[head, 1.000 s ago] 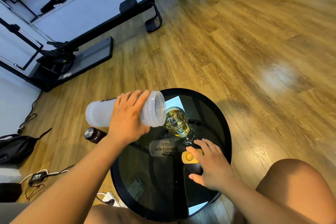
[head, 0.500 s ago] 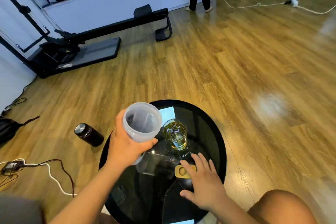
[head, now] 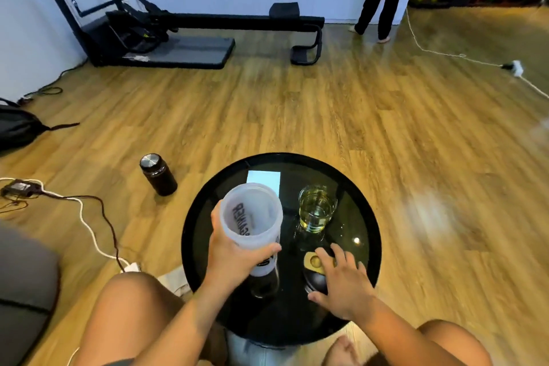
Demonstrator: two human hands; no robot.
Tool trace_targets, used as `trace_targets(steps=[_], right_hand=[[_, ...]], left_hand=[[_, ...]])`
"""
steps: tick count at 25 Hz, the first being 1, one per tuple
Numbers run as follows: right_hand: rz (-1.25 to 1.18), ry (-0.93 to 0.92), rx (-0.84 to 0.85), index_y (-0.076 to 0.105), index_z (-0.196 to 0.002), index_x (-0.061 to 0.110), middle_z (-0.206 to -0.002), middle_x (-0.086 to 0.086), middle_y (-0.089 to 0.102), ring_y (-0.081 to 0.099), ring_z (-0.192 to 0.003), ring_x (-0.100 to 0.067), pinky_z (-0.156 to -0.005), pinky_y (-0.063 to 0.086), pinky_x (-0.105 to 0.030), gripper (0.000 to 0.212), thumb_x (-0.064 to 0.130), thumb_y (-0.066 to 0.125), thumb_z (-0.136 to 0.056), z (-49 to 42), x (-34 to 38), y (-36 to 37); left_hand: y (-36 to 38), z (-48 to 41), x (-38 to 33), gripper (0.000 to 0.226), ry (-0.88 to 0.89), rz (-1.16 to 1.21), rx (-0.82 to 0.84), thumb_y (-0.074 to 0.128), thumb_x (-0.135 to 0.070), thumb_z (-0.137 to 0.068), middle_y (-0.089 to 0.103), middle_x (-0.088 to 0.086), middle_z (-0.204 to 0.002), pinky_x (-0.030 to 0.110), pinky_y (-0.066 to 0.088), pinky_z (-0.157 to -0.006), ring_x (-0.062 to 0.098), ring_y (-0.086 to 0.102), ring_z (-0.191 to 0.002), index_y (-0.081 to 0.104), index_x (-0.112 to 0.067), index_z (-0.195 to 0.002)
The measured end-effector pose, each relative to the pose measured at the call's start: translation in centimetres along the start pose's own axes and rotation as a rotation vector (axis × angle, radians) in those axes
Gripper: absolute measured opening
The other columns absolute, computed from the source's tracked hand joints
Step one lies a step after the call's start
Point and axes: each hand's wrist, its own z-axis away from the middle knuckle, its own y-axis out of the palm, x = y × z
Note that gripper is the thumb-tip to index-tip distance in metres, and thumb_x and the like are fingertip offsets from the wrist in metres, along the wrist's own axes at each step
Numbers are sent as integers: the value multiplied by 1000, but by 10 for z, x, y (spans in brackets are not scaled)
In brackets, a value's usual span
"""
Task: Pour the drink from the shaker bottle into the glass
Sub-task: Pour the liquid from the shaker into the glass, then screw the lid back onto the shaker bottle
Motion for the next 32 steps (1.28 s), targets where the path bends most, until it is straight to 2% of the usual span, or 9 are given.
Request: trace_targets(steps=[3,6,11,14,17,20,24,30,32], right_hand=[[-25,7,15,12,-149,29,-158,-13,14,24,-138,-35,-104,38,-45,96,68,61,-76,-1,7,-5],[-41,3,58,17,-147,31,-157,-11,20,31,-135,-36,-101,40,-42,98,67,66,-70,-3,5,-14],[-123,21,9,23,-143,36,-152,-3,29,39,-129,-33,-94,45,-37,95,72,63,-64,6,2,-25],[-242,12,-68,27,-138,40,-149,4,33,40,-128,-29,-91,44,-36,92,76,61,-60,17,-2,-30],[-326,3,-101,29,-136,41,-148,5,33,40,-126,-28,-91,41,-35,90,75,64,-60,23,-5,-36],[-333,-2,-118,28,-137,41,-149,4,32,38,-127,-29,-94,40,-36,91,73,66,-61,25,-4,-40],[-360,-49,-147,31,-137,40,-147,6,35,39,-126,-25,-93,39,-34,91,72,68,-60,27,11,-54],[-623,-160,-507,36,-120,53,-119,14,52,49,-107,-7,-83,40,-25,77,70,75,-56,14,47,-168],[-511,-310,-471,34,-124,51,-119,17,52,49,-106,-8,-83,42,-26,81,74,72,-56,8,75,-204]], left_hand=[[-2,8,11,118,-62,-22,32,92,-61,-40,43,-36,-136,29,43,-111,-6,47,-126,30,-51,-140],[-8,7,18,114,-109,-56,100,93,-66,-39,40,-44,-129,22,43,-103,-8,48,-120,17,-78,-122],[-19,3,22,124,-60,-49,199,95,-64,-41,36,-43,-137,29,43,-107,-8,43,-130,14,-72,-134],[-27,1,21,134,-58,-9,233,97,-61,-41,31,-28,-151,33,39,-108,5,37,-140,1,-80,-133],[-26,-2,14,133,-56,22,232,96,-60,-39,32,-34,-146,20,36,-102,-9,40,-130,0,-84,-128],[-21,-5,7,128,-22,50,217,93,-59,-41,33,-41,-139,6,34,-92,-29,34,-125,9,-73,-136],[-19,-6,5,127,-14,63,180,92,-58,-43,42,-33,-138,13,40,-95,-17,43,-127,24,-40,-149],[-18,-7,3,100,2,56,146,94,-50,-47,44,-44,-130,13,44,-94,-14,47,-126,36,-57,-128],[-17,-7,5,101,-19,77,143,93,-52,-44,47,-44,-128,8,44,-92,-15,50,-124,36,-57,-128]])
